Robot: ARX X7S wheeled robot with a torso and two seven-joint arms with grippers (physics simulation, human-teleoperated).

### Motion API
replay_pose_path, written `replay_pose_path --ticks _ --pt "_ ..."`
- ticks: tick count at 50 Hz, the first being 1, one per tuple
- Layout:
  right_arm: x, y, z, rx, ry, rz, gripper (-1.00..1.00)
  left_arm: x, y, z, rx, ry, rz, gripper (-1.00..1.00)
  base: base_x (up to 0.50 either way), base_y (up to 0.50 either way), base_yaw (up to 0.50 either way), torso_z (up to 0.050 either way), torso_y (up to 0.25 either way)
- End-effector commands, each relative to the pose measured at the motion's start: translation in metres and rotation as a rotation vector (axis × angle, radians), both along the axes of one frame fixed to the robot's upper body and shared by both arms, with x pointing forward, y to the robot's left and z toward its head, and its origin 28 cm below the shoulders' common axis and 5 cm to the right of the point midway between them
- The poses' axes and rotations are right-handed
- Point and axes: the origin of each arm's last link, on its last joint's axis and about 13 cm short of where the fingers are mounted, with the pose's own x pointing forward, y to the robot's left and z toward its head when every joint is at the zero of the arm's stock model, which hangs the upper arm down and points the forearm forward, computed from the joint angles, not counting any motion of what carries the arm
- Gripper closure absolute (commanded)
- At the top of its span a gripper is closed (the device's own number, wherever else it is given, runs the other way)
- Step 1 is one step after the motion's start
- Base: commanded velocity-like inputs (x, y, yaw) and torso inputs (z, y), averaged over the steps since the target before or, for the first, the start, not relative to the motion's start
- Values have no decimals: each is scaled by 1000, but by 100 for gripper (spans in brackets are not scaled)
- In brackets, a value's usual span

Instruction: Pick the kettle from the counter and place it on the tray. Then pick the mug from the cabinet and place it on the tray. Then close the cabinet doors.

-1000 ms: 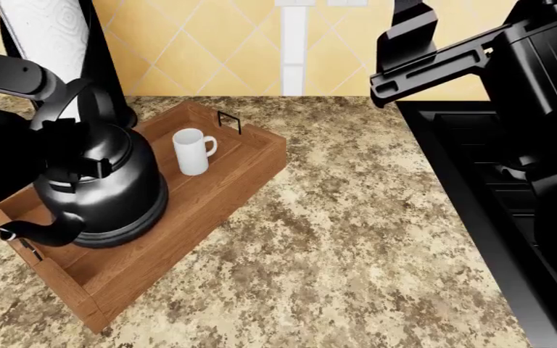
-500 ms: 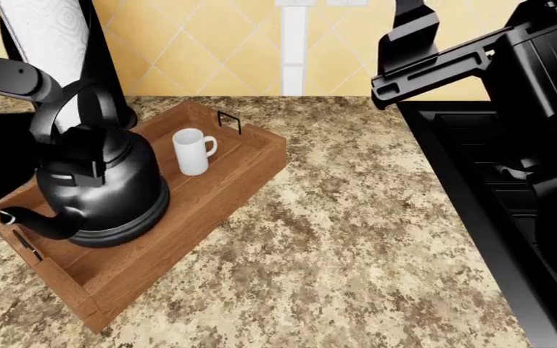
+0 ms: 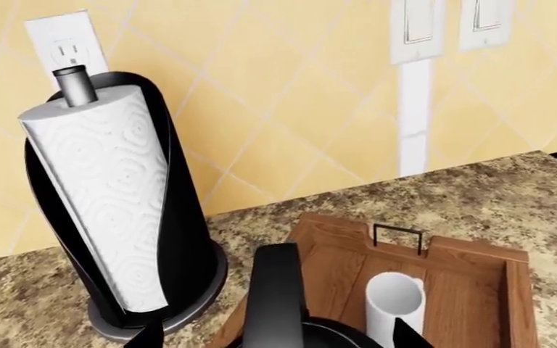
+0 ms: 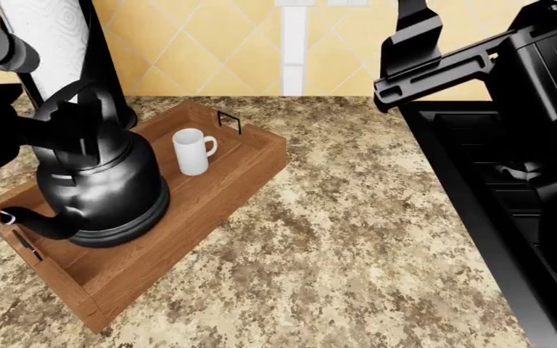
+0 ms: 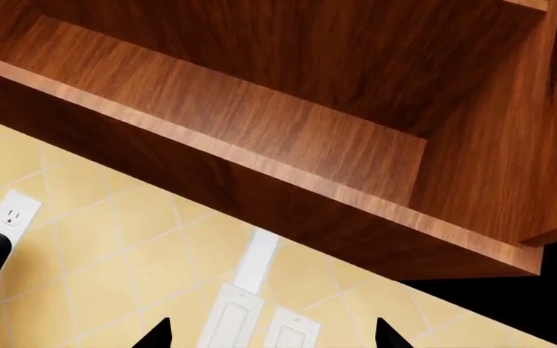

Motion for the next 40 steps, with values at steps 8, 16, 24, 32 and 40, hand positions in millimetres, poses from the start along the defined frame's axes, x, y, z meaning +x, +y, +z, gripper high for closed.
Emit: replay_pose_path --ticks 8,16,24,32,40 --pt "-1 0 -1 1 3 -2 -100 -12 -4 33 -53 -128 -45 -100 0 0 0 0 0" --pt "1 0 -2 4 7 3 -100 -26 -9 49 -100 -269 -47 -100 0 0 0 0 0" --pt "3 1 -3 9 17 8 -100 -40 -14 53 -113 -426 -11 -100 0 0 0 0 0" --pt "5 3 -5 24 24 35 -100 -47 -19 46 -94 -612 9 -100 0 0 0 0 0" --pt "3 4 -7 40 20 56 -100 -64 -29 31 -144 -581 -4 -100 0 0 0 0 0"
